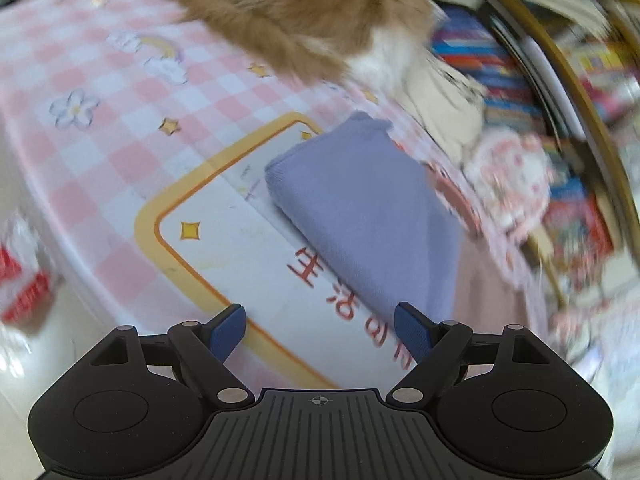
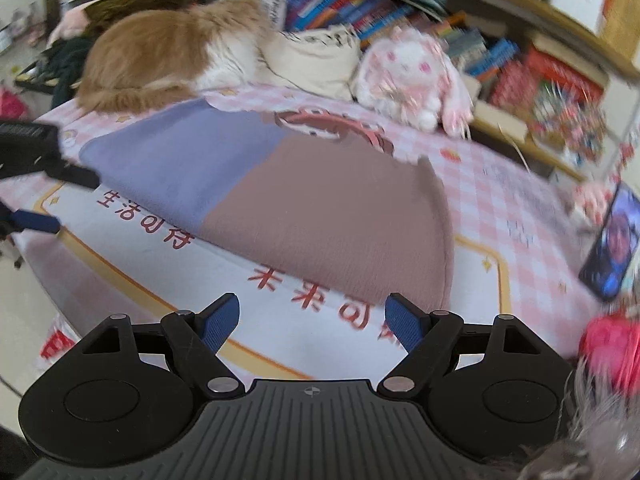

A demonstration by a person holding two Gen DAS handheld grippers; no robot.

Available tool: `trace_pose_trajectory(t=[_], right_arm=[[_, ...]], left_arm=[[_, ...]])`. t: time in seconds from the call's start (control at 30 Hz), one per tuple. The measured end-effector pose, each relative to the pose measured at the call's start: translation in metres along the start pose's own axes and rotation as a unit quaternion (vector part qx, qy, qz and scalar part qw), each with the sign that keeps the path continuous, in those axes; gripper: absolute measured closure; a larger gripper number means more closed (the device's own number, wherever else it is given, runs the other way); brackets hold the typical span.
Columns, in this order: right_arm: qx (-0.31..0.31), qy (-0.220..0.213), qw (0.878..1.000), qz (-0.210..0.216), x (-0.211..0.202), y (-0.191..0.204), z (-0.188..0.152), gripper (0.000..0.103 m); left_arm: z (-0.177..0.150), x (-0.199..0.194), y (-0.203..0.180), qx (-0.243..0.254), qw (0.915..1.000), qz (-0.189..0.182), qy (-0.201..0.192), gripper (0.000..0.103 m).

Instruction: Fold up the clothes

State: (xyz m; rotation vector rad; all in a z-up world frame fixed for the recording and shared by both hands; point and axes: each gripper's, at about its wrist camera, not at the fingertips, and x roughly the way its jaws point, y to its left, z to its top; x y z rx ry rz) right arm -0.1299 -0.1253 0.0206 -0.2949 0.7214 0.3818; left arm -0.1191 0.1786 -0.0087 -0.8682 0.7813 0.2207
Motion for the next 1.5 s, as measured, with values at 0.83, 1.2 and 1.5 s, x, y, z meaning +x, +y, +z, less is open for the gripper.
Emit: trace_pose_trajectory(t=[0.83, 1.2, 1.5], right_arm=[[-0.015, -0.051, 0.995, 0.085, 0.029, -0.124, 0.01, 0.024], [0.029, -0.018, 0.994, 0.108, 0.058, -0.147, 0.011, 0.045], [0.014, 0.013, 0.99, 0.139, 0.078, -0.146, 0.002, 0.062]], left_arm=[[0.013, 0.036, -0.003, -0.22, 0.9643, 0.001, -0.147, 0.02], [0.009, 0.037, -0.016, -0.177, 0.9713, 0.031, -0.156, 0.019], [0.004, 0.037, -0.014, -0.205, 0.9624, 0.025, -0.177, 0.019]])
